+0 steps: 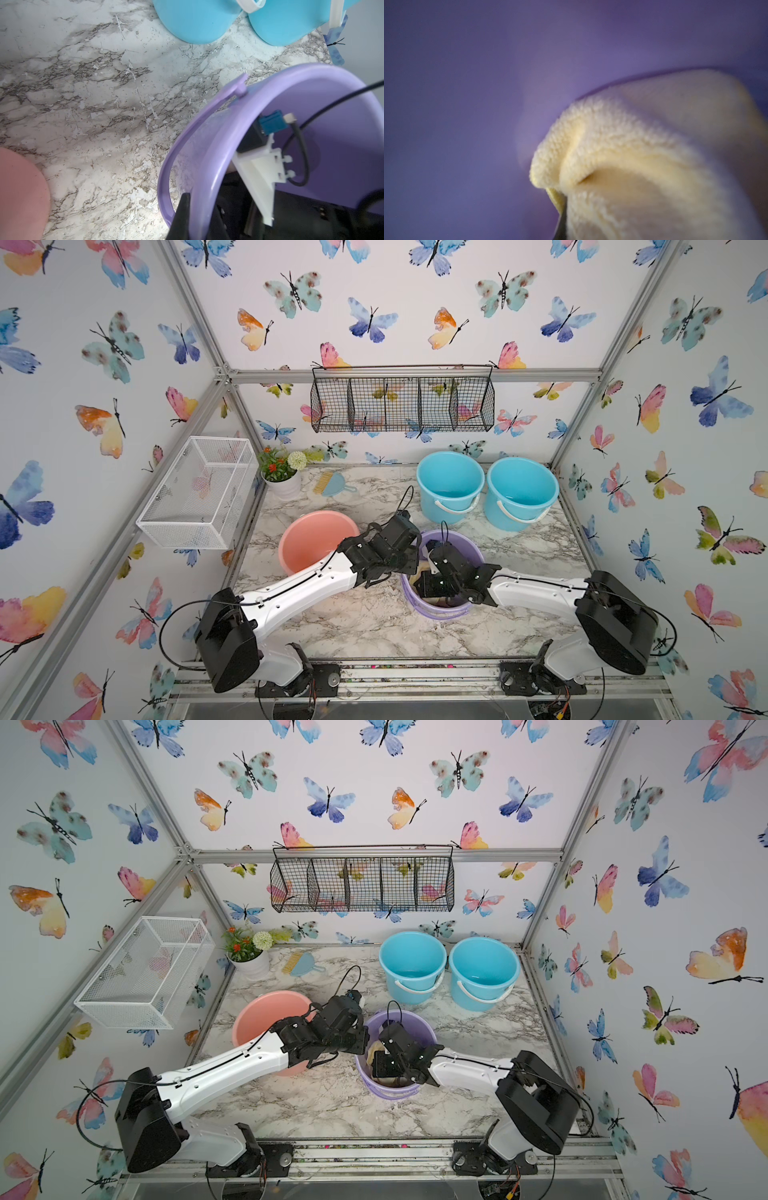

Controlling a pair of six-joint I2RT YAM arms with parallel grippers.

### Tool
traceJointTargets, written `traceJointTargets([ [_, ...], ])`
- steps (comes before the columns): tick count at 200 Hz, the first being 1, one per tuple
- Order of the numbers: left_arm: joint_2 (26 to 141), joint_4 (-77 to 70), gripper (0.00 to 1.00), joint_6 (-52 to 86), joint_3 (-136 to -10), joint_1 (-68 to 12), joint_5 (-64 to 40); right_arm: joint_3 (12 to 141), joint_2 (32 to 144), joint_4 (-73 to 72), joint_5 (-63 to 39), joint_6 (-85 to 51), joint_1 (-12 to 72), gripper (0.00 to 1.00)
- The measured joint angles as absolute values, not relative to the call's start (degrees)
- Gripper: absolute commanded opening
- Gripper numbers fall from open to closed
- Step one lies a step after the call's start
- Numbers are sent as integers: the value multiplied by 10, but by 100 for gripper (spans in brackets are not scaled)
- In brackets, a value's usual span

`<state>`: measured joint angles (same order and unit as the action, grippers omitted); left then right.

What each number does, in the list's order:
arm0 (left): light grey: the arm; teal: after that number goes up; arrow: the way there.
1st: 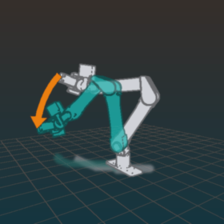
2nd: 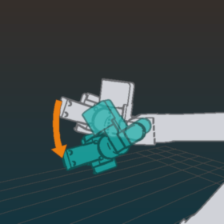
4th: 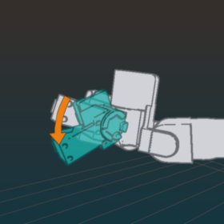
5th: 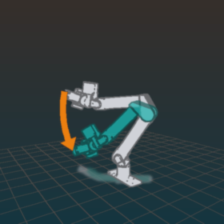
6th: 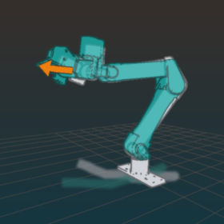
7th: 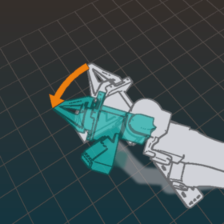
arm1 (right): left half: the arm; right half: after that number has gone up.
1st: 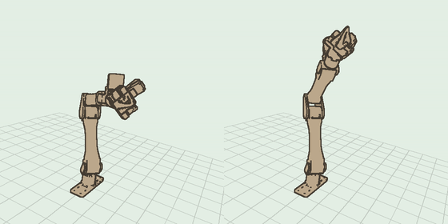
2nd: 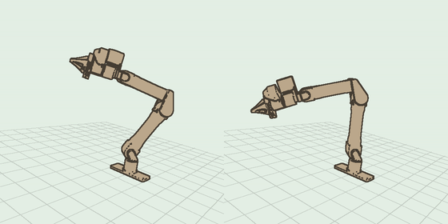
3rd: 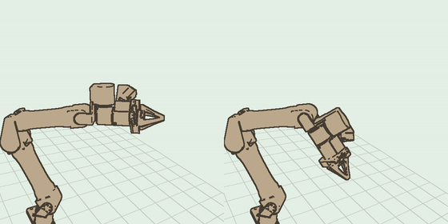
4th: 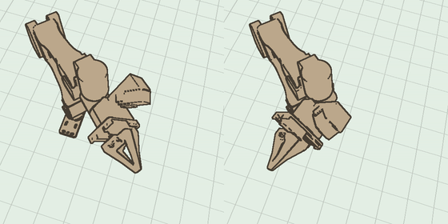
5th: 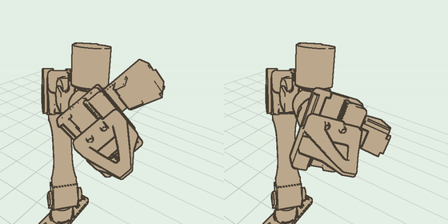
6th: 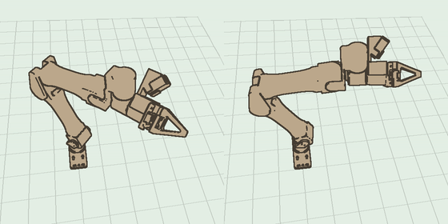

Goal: Wipe the inside of the bucket with a cloth
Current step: Wipe the dirt from the inside of the bucket.

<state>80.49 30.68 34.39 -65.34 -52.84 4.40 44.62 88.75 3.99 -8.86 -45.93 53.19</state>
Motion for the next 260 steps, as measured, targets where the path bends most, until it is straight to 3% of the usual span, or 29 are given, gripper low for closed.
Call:
traceJointTargets([
  [58, 805, 308, 0, 350, -651, -524, 46, 470, 914, 78, -75, -440, 533, 2],
  [138, 801, 294, 0, 347, -641, -528, 37, 520, 759, 108, 28, -366, 533, 2],
  [201, 800, 288, 0, 347, -638, -527, 35, 537, 753, 111, 108, -222, 533, 2],
  [260, 800, 286, 0, 346, -638, -527, 33, 461, 745, 34, 153, -25, 533, 2],
])
